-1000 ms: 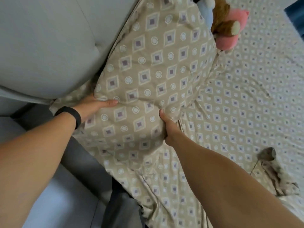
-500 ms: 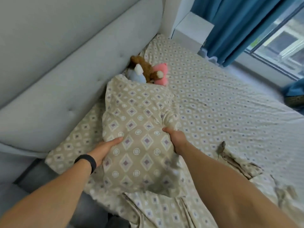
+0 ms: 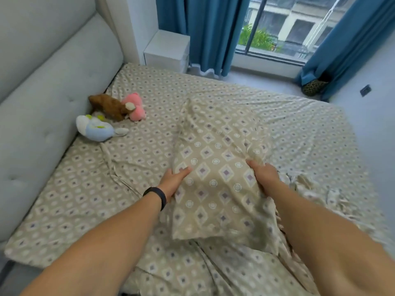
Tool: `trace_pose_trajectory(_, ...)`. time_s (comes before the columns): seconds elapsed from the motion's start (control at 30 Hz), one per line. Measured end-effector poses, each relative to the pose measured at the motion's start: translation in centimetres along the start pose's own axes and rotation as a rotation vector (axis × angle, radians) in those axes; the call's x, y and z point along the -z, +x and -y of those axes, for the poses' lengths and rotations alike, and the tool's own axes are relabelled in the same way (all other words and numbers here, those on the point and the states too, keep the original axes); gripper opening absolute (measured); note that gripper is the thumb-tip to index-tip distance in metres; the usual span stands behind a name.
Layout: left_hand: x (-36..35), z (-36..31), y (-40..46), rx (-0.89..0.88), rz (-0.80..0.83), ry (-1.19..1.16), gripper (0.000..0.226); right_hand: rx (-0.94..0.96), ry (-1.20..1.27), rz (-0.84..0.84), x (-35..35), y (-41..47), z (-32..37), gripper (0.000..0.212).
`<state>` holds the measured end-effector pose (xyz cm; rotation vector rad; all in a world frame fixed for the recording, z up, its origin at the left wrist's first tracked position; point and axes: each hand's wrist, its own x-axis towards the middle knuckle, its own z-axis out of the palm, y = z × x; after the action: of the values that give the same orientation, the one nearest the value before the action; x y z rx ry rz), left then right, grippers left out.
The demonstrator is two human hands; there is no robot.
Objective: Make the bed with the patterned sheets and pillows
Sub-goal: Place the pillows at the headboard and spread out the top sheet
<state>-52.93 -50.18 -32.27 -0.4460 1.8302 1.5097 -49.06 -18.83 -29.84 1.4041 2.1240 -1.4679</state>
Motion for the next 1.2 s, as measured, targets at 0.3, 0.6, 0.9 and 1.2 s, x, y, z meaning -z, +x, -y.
trace_pose_trajectory(0.3,0.2,7.8,-1.1,0.279,-0.035,0.563,0.063,-0.039,-0.485,0.007,-7.3,-1.4,-6.5,0.061)
trace_pose_trajectory(0.6,19.5,21.0,-2.7,0.413,-0.232,0.259,0.026,0.321,-0.915,0.537,-32.4,-13.7,-4.9,0.052)
trace_pose_trajectory(0.9,35.1,37.7,2.4,0.569,-0.509,-0.101,0.021,0.53,-1.271,0.85,-58.4,-19.7,-8.8,0.041)
trace_pose_trajectory(1.2,42.7,47.1,9.1,0.554,-1.016,-0.407,0.055,0.643,-1.558,0.994,-73.0,-20.6,-15.2,0.041)
